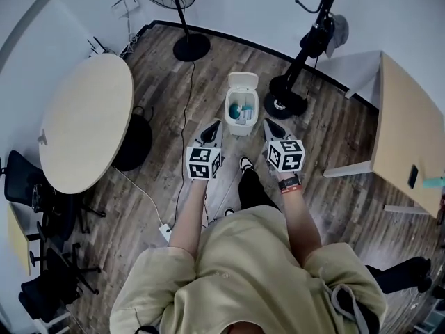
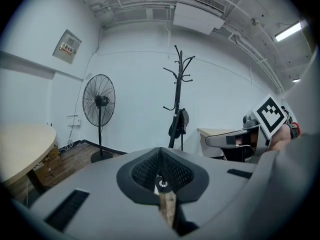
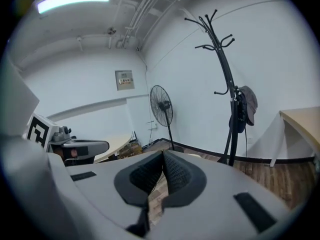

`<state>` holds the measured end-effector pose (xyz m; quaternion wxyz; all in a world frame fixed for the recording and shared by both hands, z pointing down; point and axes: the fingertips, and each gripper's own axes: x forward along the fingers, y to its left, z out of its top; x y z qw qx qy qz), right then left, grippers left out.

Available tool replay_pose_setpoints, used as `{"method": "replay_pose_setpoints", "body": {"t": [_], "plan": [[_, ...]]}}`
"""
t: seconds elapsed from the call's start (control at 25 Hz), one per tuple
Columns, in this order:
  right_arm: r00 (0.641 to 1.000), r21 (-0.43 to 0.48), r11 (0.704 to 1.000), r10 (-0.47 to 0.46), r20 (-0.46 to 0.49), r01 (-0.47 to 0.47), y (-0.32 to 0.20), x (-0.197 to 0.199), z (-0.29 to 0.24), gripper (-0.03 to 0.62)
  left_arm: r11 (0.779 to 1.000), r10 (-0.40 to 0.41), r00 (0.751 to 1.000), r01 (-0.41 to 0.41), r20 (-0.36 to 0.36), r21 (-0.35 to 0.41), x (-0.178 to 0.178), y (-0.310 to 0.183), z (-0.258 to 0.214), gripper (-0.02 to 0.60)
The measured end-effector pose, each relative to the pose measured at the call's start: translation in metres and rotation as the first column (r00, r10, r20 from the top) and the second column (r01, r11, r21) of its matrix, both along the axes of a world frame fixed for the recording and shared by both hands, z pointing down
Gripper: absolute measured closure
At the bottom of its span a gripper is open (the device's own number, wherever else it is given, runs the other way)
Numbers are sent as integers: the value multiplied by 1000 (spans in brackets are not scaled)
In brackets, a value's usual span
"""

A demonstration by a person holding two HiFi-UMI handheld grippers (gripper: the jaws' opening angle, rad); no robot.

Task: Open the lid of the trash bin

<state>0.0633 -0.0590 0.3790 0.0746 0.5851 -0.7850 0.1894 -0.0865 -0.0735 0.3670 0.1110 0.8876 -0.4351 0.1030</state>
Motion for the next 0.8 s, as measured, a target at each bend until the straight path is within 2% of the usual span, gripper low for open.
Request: {"method": "replay_pose_setpoints", "body": {"t": [0.24, 0.56, 0.8], "plan": [[999, 78, 997, 20, -28, -17, 36, -5, -29, 589, 998, -10, 1000, 10, -11, 59, -9, 36, -22, 558], [999, 173, 984, 44, -17, -40, 73, -12, -63, 589, 987, -10, 998, 19, -58, 157, -16, 75, -62, 558], [994, 232, 970, 93, -59, -77, 92, -9, -80, 589, 981, -18, 998, 29, -63, 192, -20, 93, -74, 558]]}}
